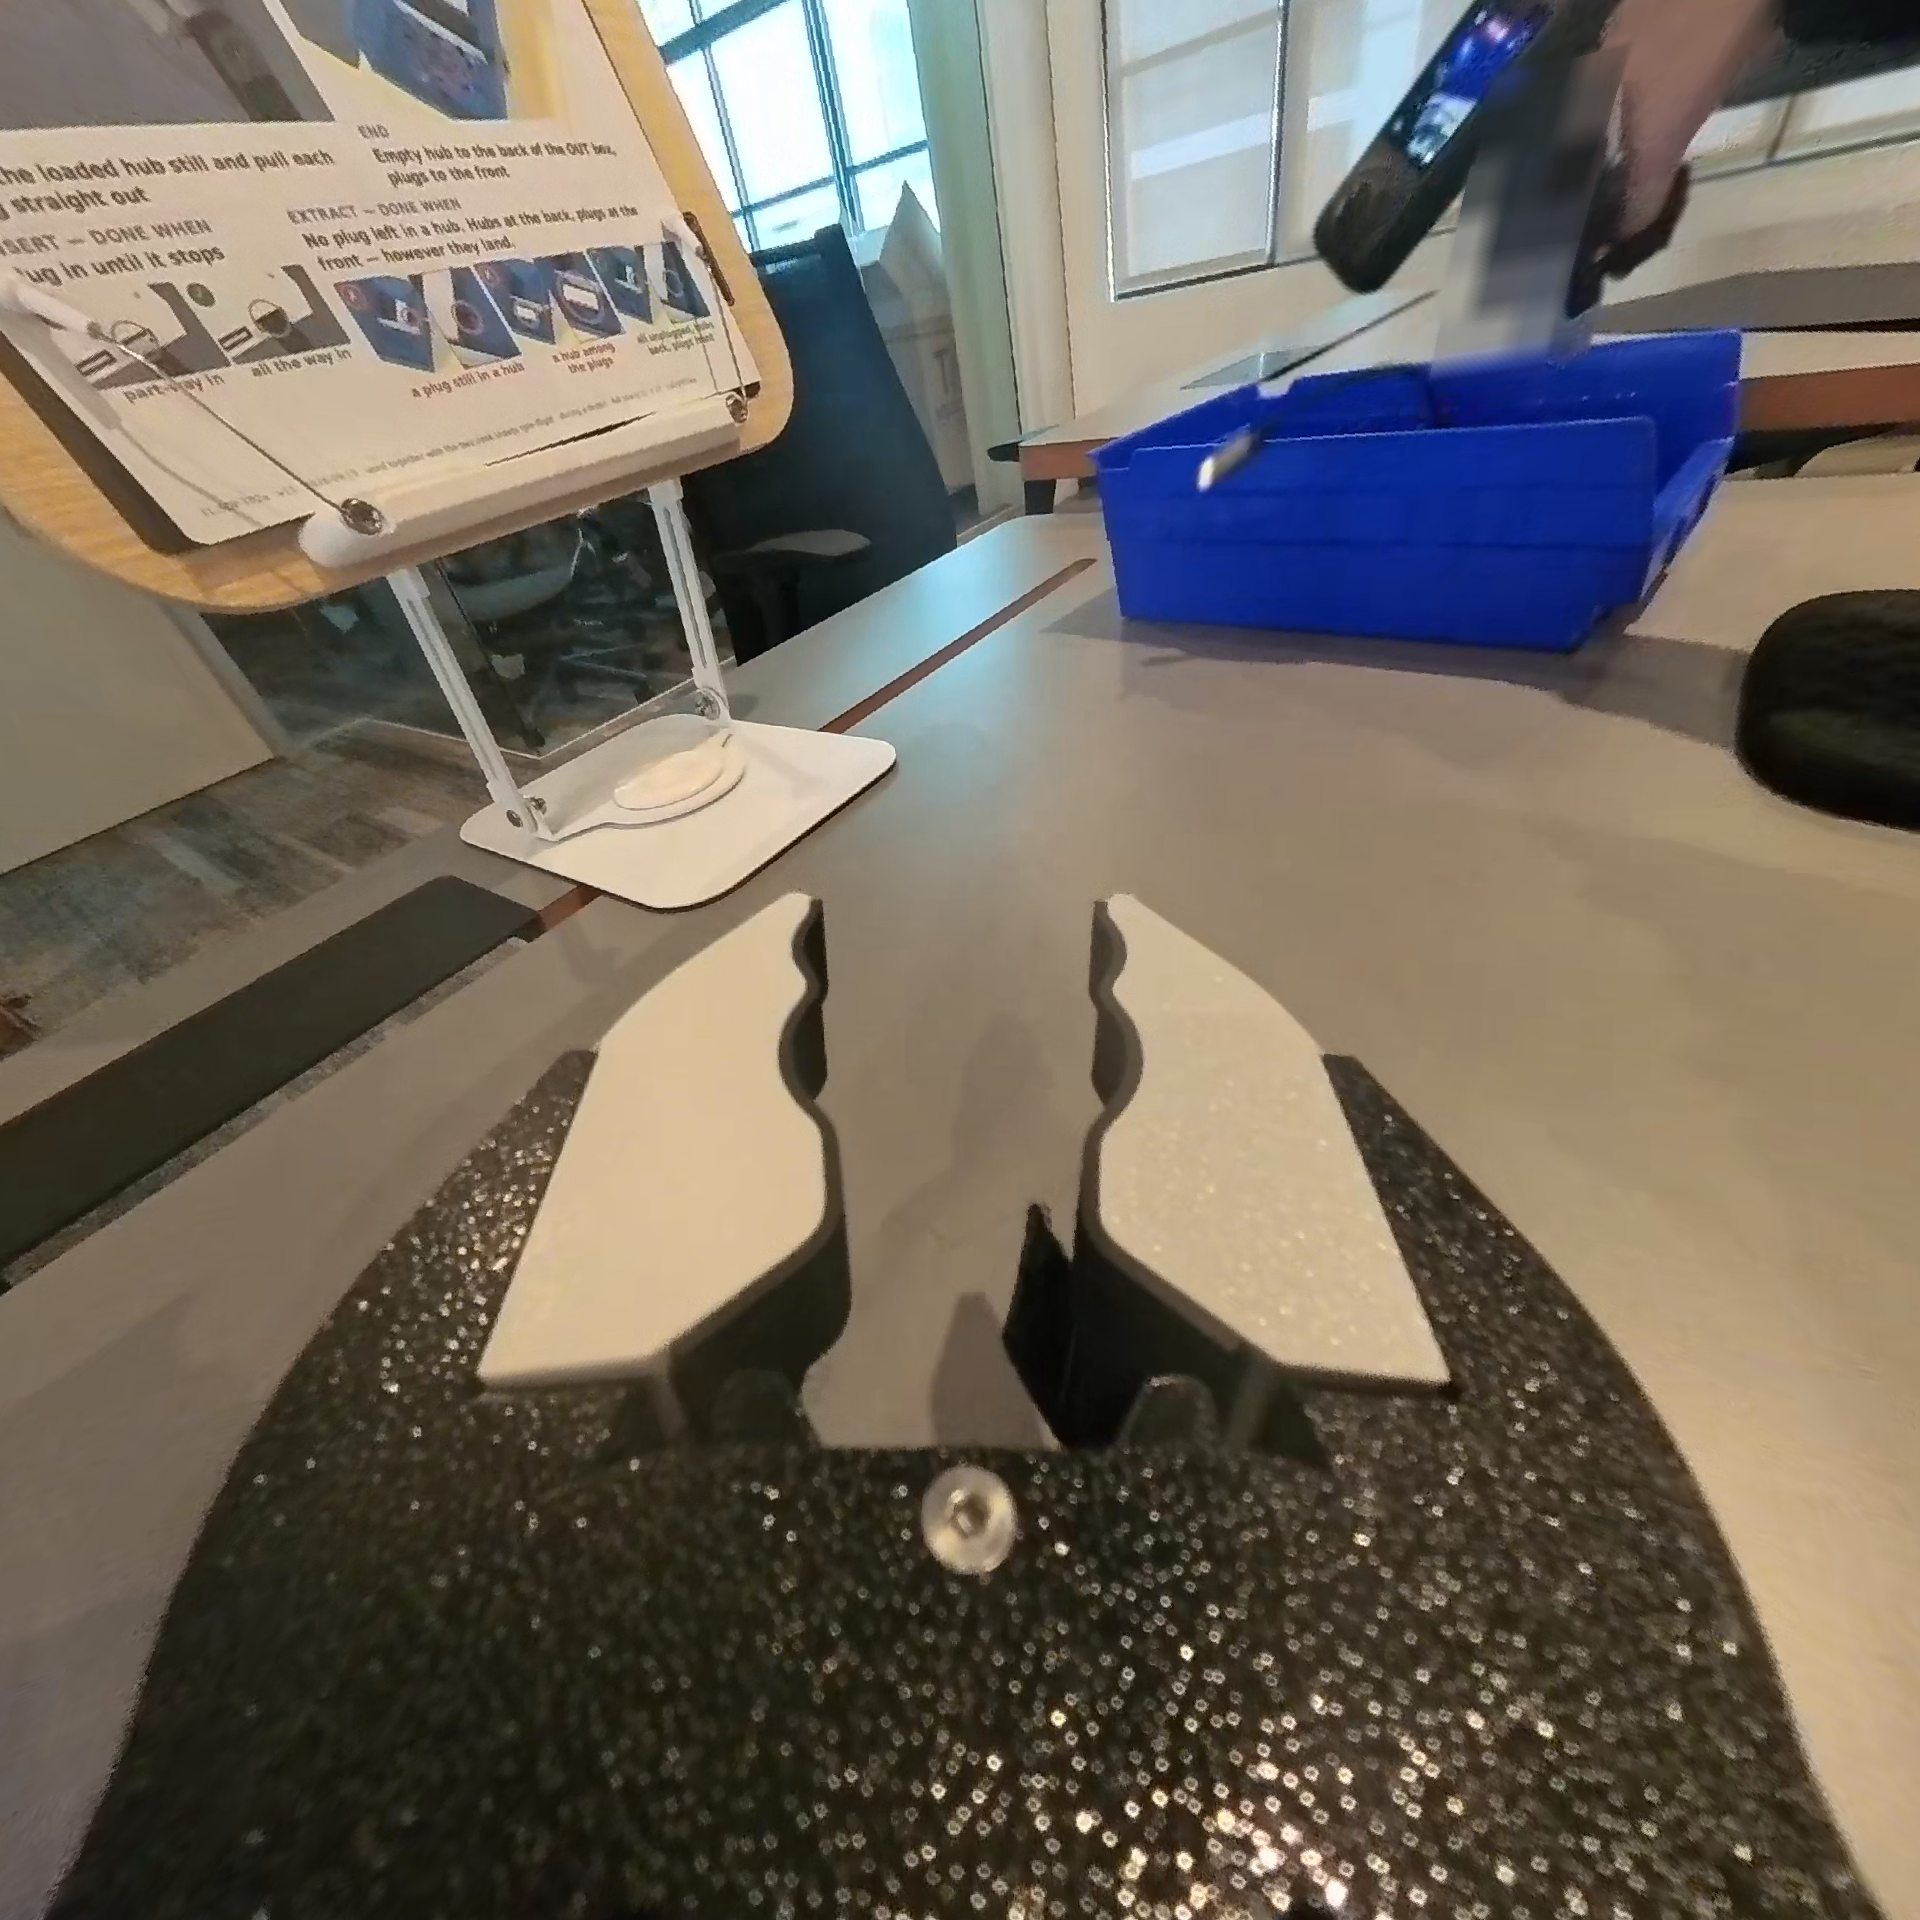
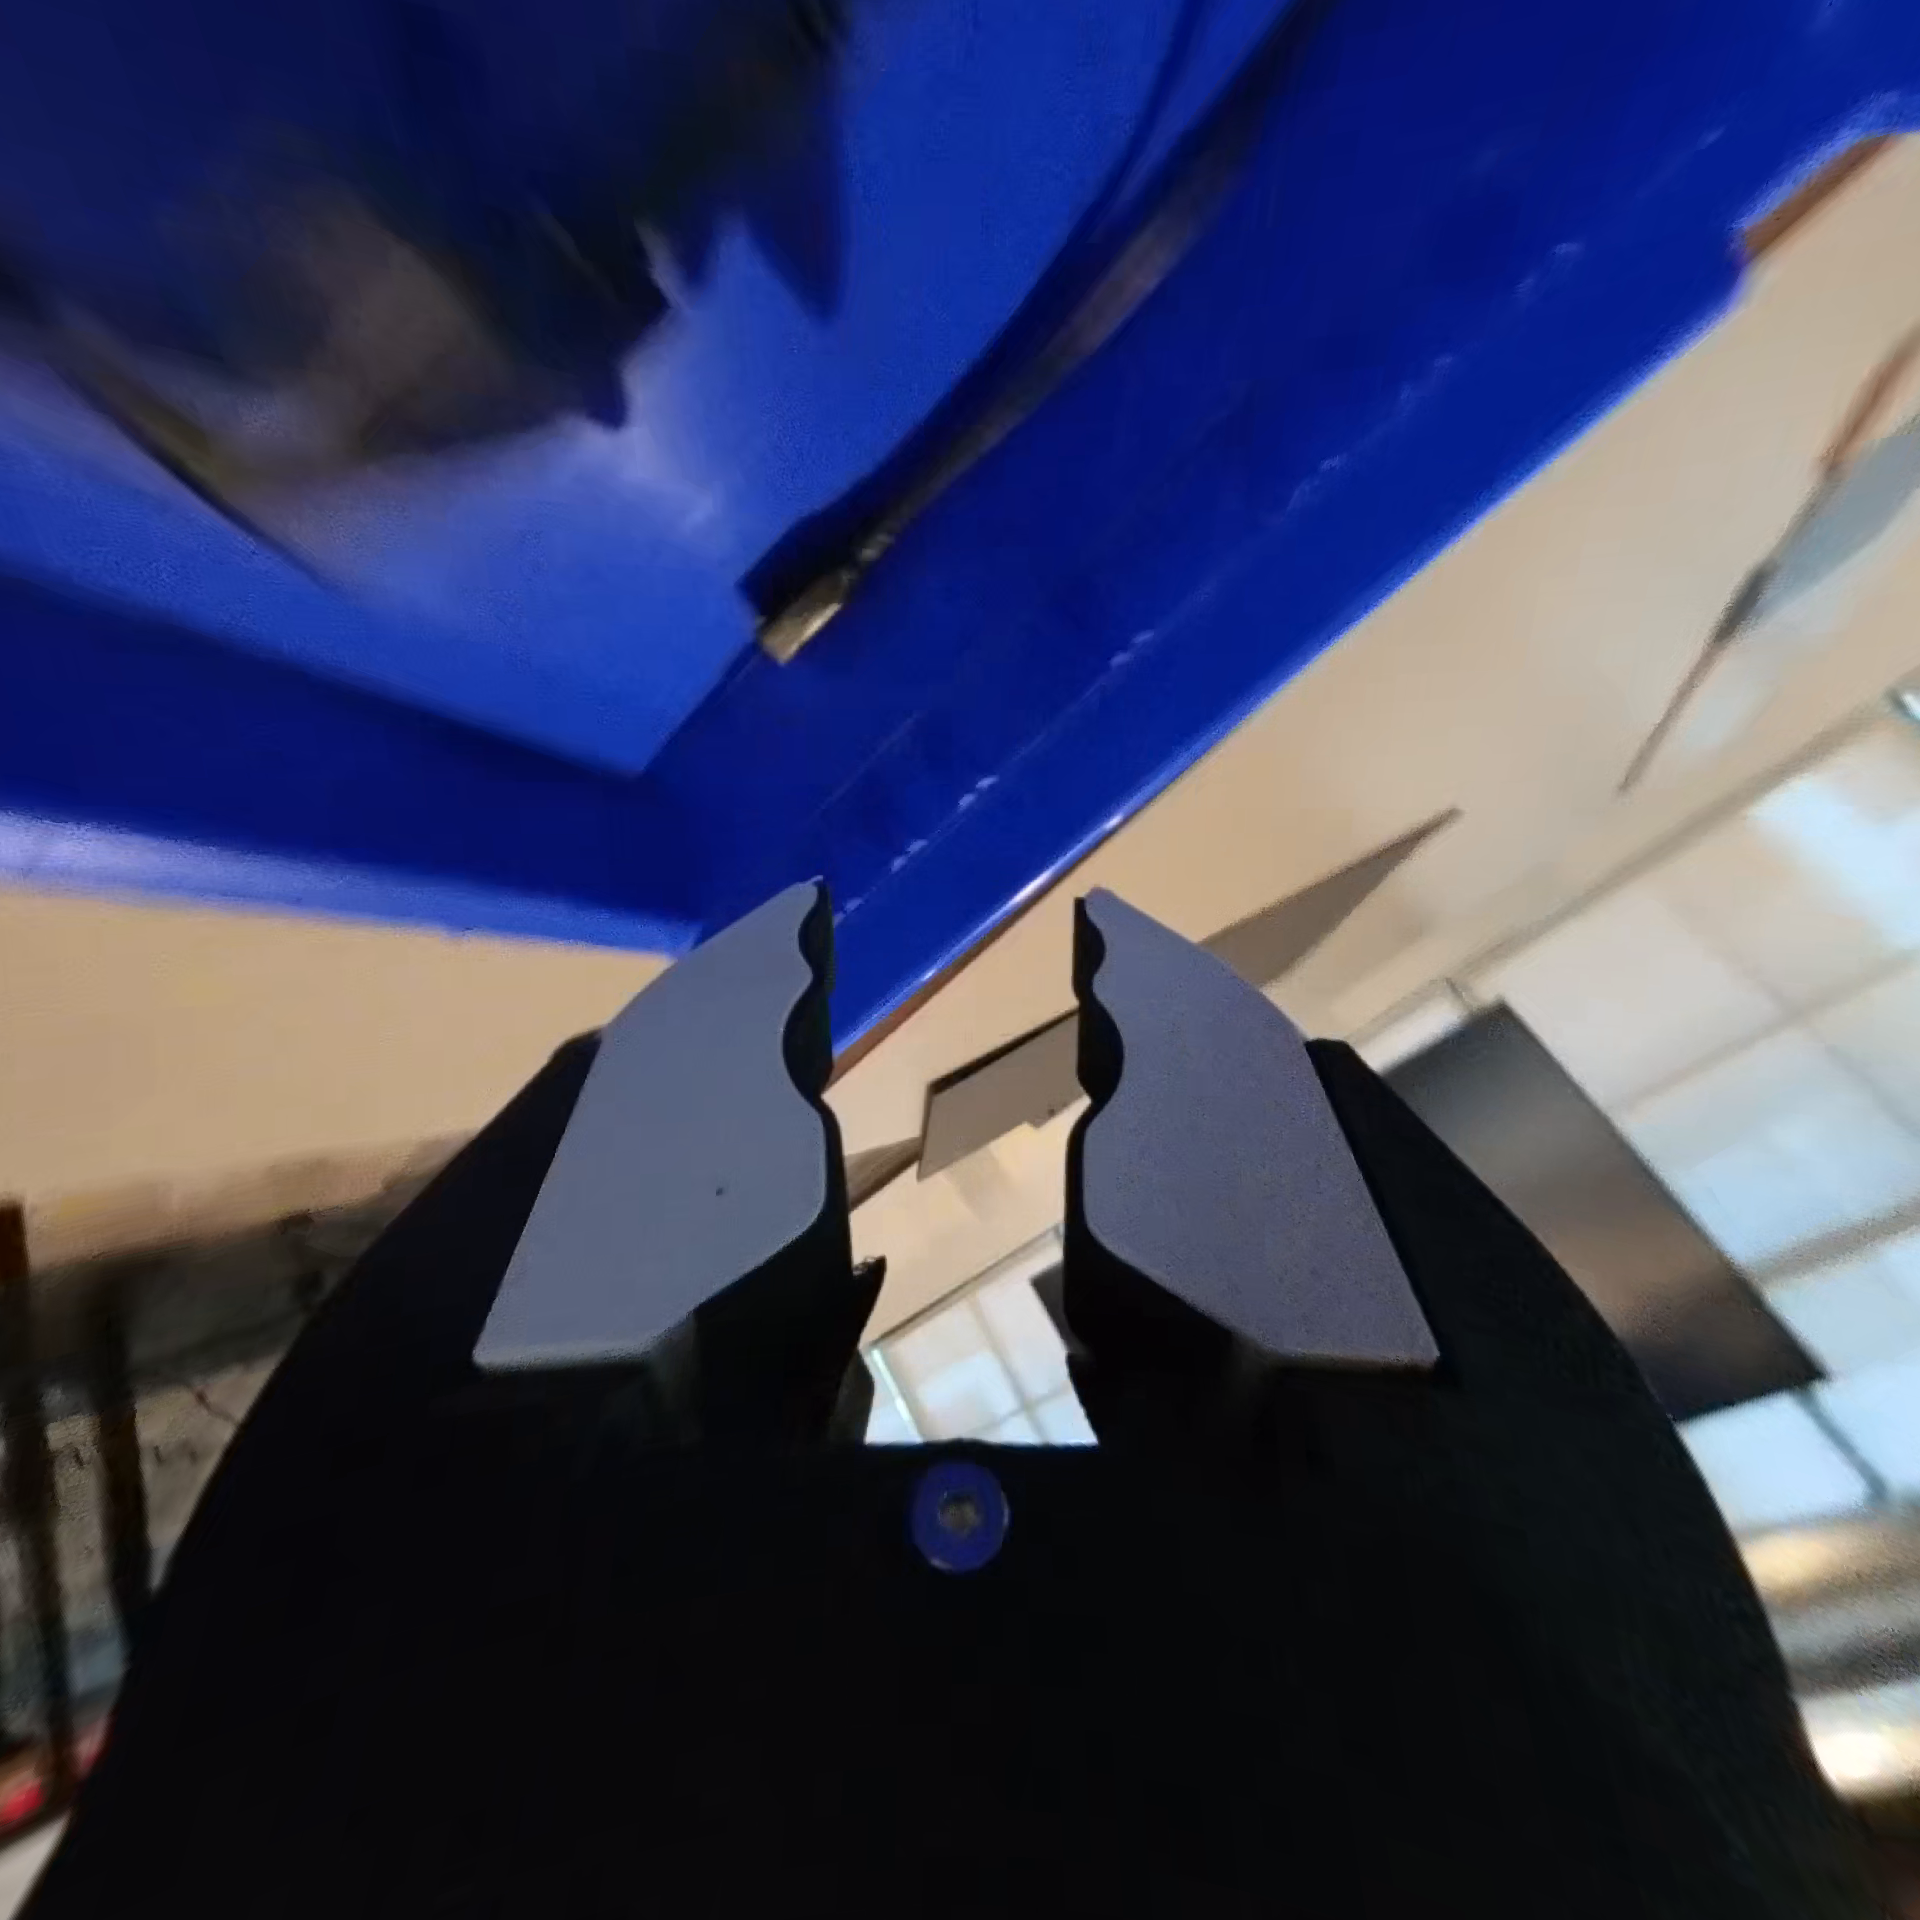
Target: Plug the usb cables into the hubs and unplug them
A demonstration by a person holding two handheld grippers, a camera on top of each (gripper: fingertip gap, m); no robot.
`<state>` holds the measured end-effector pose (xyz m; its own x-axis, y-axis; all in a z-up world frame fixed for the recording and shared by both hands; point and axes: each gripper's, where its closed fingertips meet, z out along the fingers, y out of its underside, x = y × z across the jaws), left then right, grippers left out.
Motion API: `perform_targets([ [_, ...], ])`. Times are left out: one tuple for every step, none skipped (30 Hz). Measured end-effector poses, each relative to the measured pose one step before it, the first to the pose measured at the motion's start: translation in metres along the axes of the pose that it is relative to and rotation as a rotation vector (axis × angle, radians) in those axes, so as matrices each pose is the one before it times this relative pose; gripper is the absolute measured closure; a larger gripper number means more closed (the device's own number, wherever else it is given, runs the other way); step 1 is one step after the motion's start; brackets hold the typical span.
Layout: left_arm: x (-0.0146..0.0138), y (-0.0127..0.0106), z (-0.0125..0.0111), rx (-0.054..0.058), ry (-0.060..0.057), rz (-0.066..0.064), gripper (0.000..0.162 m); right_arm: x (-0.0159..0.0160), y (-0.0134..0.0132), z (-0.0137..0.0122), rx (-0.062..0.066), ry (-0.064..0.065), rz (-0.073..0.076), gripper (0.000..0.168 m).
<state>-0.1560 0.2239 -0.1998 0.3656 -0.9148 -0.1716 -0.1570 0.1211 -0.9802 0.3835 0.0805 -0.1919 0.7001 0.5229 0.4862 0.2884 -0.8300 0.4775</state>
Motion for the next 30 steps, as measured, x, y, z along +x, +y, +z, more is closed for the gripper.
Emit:
perform_targets([
  [0.00004, 0.00037, 0.00031, -0.0014, 0.0006, -0.0013, 0.113, -0.00384, 0.00123, -0.00178, 0.0270, -0.0277, -0.0092, 0.124],
  [0.00000, 0.00031, 0.00000, -0.0008, 0.0001, -0.0007, 0.113, -0.00348, 0.00123, -0.00279, 0.0306, -0.0369, 0.0158, 0.124],
  [0.00005, 0.00015, -0.00010, -0.0003, 0.0001, -0.0008, 0.113, -0.00330, 0.00086, -0.00337, 0.0368, -0.0417, 0.0241, 0.124],
  [-0.00015, 0.00016, -0.00010, 0.0000, 0.0000, -0.0013, 0.113, -0.00180, 0.00028, -0.00428, 0.0406, -0.0334, 0.0276, 0.125],
  [-0.00028, 0.00015, -0.00005, 0.0001, -0.0006, -0.0018, 0.113, -0.00202, -0.00069, -0.00503, 0.0445, -0.0333, 0.0250, 0.125],
  [-0.00031, 0.00018, 0.00006, -0.0002, -0.0004, -0.0017, 0.113, -0.00468, -0.00431, -0.00582, 0.0634, -0.0431, 0.0153, 0.125],
  [-0.00037, 0.00026, 0.00015, -0.0008, -0.0003, -0.0015, 0.113, -0.00975, -0.00866, -0.00654, 0.0853, -0.0655, 0.0024, 0.128],
  [-0.00036, 0.00030, 0.00027, -0.0005, -0.0004, -0.0012, 0.113, -0.01302, -0.01238, -0.00627, 0.0983, -0.0710, -0.0151, 0.131],
  [-0.00009, 0.00028, 0.00027, -0.0006, 0.0002, -0.0007, 0.113, -0.01366, -0.01459, -0.00462, 0.0997, -0.0594, -0.0301, 0.131],
  [-0.00015, 0.00020, 0.00017, -0.0006, 0.0003, -0.0005, 0.113, -0.01332, -0.01522, -0.00179, 0.0899, -0.0469, -0.0395, 0.131],
  [0.00004, -0.00016, 0.00007, 0.0005, 0.0009, -0.0005, 0.113, -0.01108, -0.01546, 0.00024, 0.0829, -0.0276, -0.0442, 0.132],
  [0.00026, -0.00019, -0.00010, 0.0017, 0.0014, -0.0007, 0.113, -0.00981, -0.01378, 0.00200, 0.0669, -0.0228, -0.0402, 0.132],
  [0.00036, -0.00028, -0.00012, 0.0016, 0.0021, -0.0012, 0.113, -0.00763, -0.01278, 0.00331, 0.0543, -0.0177, -0.0307, 0.133],
  [0.00031, -0.00009, -0.00004, 0.0005, 0.0006, -0.0007, 0.113, -0.00466, -0.01266, 0.00412, 0.0490, -0.0033, -0.0277, 0.134],
  [0.00006, 0.00007, 0.00002, -0.0001, -0.0010, 0.0007, 0.113, -0.00324, -0.01114, 0.00489, 0.0330, 0.0067, -0.0332, 0.135],
  [0.00032, 0.00004, 0.00008, 0.0000, 0.0004, 0.0013, 0.113, -0.00020, -0.00767, 0.00592, 0.0028, 0.0238, -0.0353, 0.136],
  [0.00039, 0.00008, 0.00010, -0.0003, 0.0013, 0.0008, 0.113, 0.00209, -0.00592, 0.00682, -0.0173, 0.0371, -0.0397, 0.136],
  [0.00038, 0.00010, 0.00009, -0.0004, 0.0013, 0.0008, 0.113, 0.00163, -0.00515, 0.00725, -0.0257, 0.0325, -0.0425, 0.134],
  [0.00031, 0.00011, 0.00008, -0.0005, 0.0010, 0.0013, 0.113, 0.00102, -0.00412, 0.00726, -0.0374, 0.0269, -0.0445, 0.133],
  [0.00024, 0.00013, 0.00007, -0.0007, 0.0006, 0.0015, 0.113, 0.00393, -0.00168, 0.00678, -0.0557, 0.0448, -0.0480, 0.133],
  [0.00016, 0.00014, -0.00001, -0.0003, 0.0014, 0.0005, 0.113, 0.00340, -0.00131, 0.00619, -0.0561, 0.0390, -0.0520, 0.131],
  [0.00018, 0.00007, 0.00007, 0.0003, 0.0014, -0.0010, 0.113, 0.00157, -0.00128, 0.00582, -0.0495, 0.0228, -0.0447, 0.128],
  [-0.00001, 0.00020, -0.00006, 0.0004, 0.0009, -0.0013, 0.113, 0.00169, 0.00087, 0.00576, -0.0563, 0.0172, -0.0296, 0.126],
  [-0.00022, 0.00017, -0.00006, 0.0000, 0.0002, -0.0011, 0.113, 0.00161, 0.00282, 0.00540, -0.0605, 0.0104, -0.0178, 0.125],
  [-0.00034, 0.00006, -0.00007, 0.0000, -0.0002, -0.0006, 0.113, 0.00025, 0.00331, 0.00493, -0.0528, -0.0007, -0.0154, 0.125],
  [-0.00038, 0.00015, -0.00014, 0.0002, -0.0006, -0.0009, 0.113, 0.00074, 0.00269, 0.00428, -0.0381, 0.0034, -0.0082, 0.128],
  [-0.00035, 0.00013, 0.00004, 0.0004, 0.0004, -0.0016, 0.113, 0.00084, 0.00244, 0.00335, -0.0290, 0.0041, -0.0036, 0.133],
  [-0.00039, 0.00013, -0.00002, -0.0004, 0.0001, -0.0018, 0.113, 0.00226, 0.00068, 0.00169, -0.0093, 0.0153, 0.0000, 0.146],
  [-0.00050, 0.00021, -0.00004, -0.0003, -0.0011, -0.0010, 0.113, 0.00400, -0.00027, -0.00029, 0.0062, 0.0249, 0.0056, 0.162],
  [-0.00044, 0.00020, -0.00008, -0.0003, -0.0013, -0.0008, 0.113, 0.00619, -0.00105, -0.00197, 0.0193, 0.0345, 0.0199, 0.163],
])
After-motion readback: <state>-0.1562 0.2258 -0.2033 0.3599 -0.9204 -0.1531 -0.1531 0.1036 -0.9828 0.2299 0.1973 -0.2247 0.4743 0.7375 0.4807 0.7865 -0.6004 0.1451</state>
